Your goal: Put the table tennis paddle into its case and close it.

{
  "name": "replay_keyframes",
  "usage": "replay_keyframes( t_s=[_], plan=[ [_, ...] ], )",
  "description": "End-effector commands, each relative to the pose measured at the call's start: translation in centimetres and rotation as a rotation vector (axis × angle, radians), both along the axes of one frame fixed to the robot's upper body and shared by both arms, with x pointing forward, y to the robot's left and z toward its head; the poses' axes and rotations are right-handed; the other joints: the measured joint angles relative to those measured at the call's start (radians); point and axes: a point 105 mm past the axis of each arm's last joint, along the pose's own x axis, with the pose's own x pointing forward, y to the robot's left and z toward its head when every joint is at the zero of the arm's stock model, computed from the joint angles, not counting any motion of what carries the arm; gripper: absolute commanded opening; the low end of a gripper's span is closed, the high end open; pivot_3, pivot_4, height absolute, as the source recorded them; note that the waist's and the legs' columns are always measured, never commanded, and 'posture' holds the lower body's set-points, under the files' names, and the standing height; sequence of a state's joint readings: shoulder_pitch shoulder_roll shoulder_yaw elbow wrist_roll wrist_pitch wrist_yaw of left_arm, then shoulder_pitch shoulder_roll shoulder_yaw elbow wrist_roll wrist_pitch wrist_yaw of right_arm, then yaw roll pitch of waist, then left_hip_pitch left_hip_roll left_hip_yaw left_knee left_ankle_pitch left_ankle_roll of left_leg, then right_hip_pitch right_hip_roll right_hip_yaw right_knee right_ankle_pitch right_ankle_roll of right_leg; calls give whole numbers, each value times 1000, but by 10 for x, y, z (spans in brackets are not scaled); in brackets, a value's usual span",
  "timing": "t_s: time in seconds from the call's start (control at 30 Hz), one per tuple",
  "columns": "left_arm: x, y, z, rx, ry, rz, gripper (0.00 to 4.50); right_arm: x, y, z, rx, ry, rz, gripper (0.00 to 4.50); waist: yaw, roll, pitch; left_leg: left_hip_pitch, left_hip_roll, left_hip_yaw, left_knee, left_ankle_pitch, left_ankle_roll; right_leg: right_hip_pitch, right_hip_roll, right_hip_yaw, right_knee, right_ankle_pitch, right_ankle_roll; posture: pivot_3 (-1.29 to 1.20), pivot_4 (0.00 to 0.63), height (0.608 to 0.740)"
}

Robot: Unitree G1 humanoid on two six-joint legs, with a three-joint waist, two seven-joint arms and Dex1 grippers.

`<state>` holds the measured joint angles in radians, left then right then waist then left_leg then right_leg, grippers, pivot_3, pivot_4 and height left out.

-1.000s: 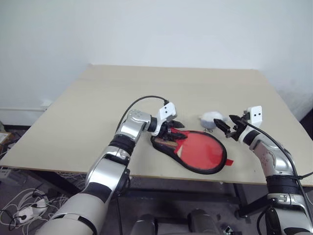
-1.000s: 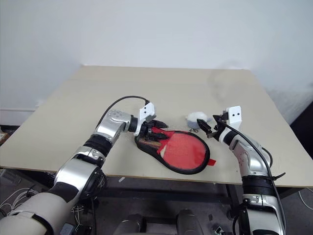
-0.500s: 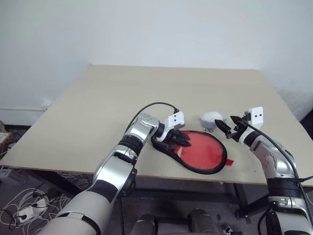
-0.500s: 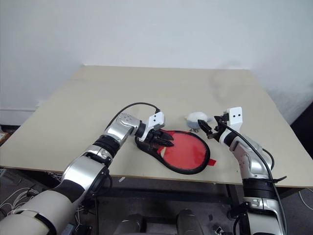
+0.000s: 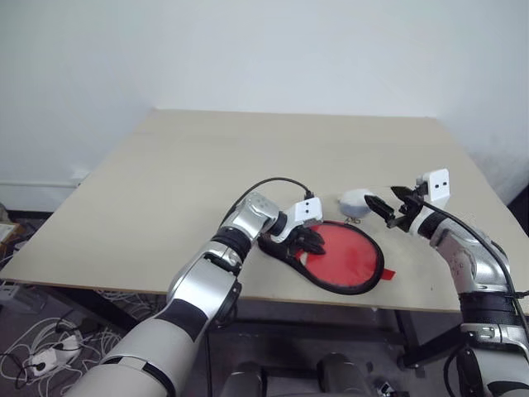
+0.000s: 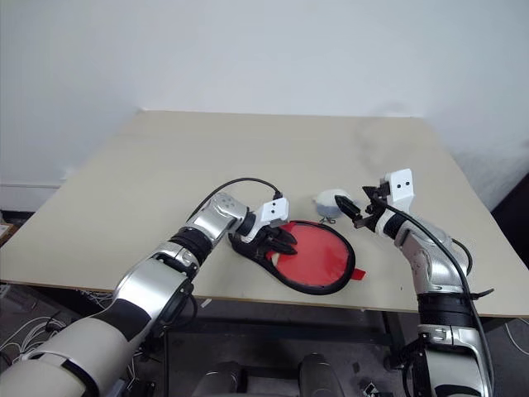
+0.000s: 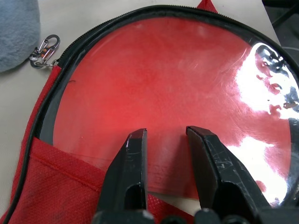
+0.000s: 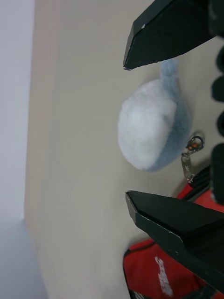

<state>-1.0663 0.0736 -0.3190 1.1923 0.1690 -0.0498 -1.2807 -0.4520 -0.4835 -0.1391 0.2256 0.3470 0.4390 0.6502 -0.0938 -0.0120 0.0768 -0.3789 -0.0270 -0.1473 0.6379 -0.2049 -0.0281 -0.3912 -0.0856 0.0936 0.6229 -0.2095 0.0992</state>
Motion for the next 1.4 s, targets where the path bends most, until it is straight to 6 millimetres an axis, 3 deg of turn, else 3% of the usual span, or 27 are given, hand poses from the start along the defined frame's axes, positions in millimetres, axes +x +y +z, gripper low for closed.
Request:
replay_keyframes(
  t_s=[0.03, 0.27, 0.7, 1.13, 1.4],
  plan=[
    [3, -1, 4, 22, -23, -5, 1329, 12, -3, 22, -48, -59, 8, 4475, 0, 0, 0, 0, 0, 0, 0, 0, 0, 0, 0, 0, 0, 0, 0, 0, 0, 740],
    [2, 0, 3, 22, -18, -5, 1329, 29, 3, 22, -86, -39, 30, 4475, -1, 0, 0, 0, 0, 0, 0, 0, 0, 0, 0, 0, 0, 0, 0, 0, 0, 740],
    [2, 1, -4, -26, 23, 60, 1329, 40, 23, 3, -120, 16, 77, 4475, -5, 0, 0, 1, 0, -1, -1, 0, 0, 0, 0, 0, 0, 0, 0, 0, 0, 740],
    [0, 0, -8, -28, 38, 61, 1329, 51, 23, -25, -172, 105, 15, 4475, -7, 1, -1, 2, 0, -1, 0, 0, 0, 1, 0, 0, 1, 0, 0, 0, 0, 740],
    [-1, 1, -9, -24, 38, 61, 1329, 55, 23, -31, -186, 119, -19, 4475, -9, 2, -1, 2, 0, -1, 0, 0, 0, 2, 0, 0, 1, 0, 0, 0, 0, 740]
  ],
)
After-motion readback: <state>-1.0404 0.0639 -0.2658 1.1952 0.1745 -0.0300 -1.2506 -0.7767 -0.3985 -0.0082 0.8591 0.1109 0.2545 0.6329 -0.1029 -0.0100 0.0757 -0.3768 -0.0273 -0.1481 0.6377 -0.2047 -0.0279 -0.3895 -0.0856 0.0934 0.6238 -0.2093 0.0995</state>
